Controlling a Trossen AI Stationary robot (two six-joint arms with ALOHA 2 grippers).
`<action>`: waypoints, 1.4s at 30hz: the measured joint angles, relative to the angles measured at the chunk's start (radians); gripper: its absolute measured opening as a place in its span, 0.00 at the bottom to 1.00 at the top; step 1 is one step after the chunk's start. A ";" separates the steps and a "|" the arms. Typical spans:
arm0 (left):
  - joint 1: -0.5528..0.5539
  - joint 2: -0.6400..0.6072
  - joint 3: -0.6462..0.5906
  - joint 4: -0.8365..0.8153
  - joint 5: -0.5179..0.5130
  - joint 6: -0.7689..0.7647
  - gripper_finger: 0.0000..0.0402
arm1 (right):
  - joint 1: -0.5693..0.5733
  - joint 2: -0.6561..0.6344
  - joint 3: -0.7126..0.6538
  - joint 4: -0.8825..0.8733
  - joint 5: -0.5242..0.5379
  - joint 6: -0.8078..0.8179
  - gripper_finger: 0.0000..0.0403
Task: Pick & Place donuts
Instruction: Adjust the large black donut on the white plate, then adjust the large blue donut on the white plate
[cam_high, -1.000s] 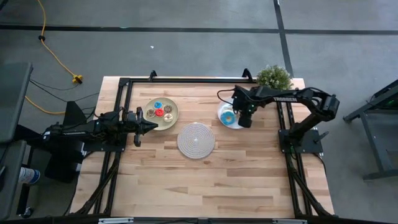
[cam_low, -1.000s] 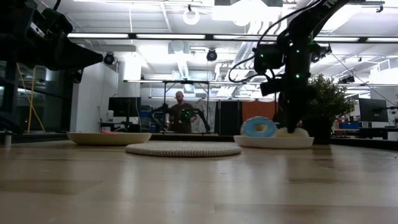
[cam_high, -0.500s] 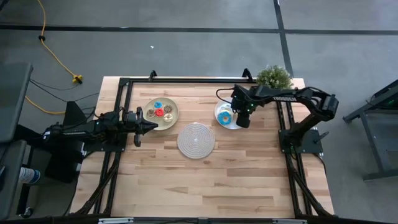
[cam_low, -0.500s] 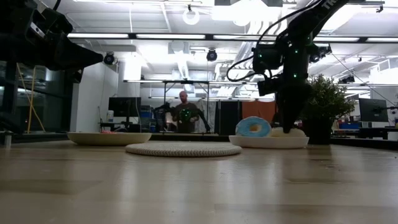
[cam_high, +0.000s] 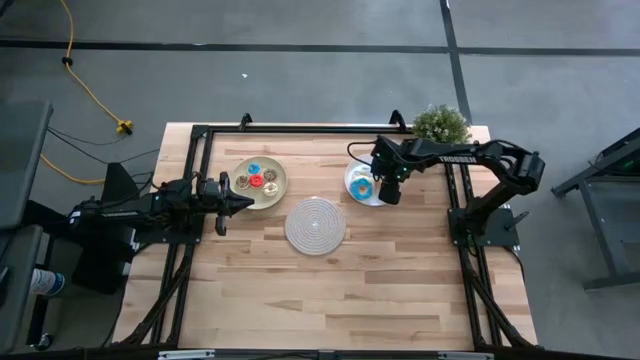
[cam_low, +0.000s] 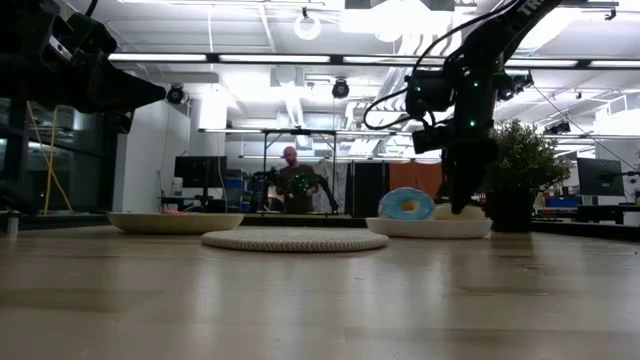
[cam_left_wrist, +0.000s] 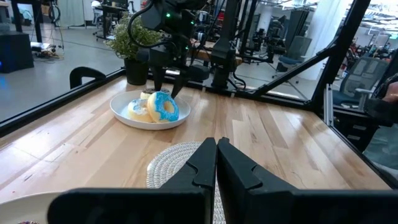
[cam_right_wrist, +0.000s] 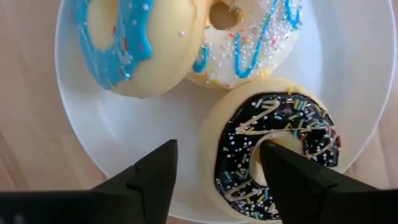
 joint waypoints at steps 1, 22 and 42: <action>0.000 0.000 0.000 0.000 0.000 0.000 0.02 | 0.000 0.000 0.000 0.002 -0.006 0.000 0.55; 0.000 0.000 0.000 0.000 0.000 0.000 0.02 | 0.007 -0.003 0.002 0.008 0.001 0.001 0.72; 0.000 0.000 0.000 0.000 0.000 0.000 0.02 | 0.031 -0.134 0.024 0.031 -0.076 0.002 0.72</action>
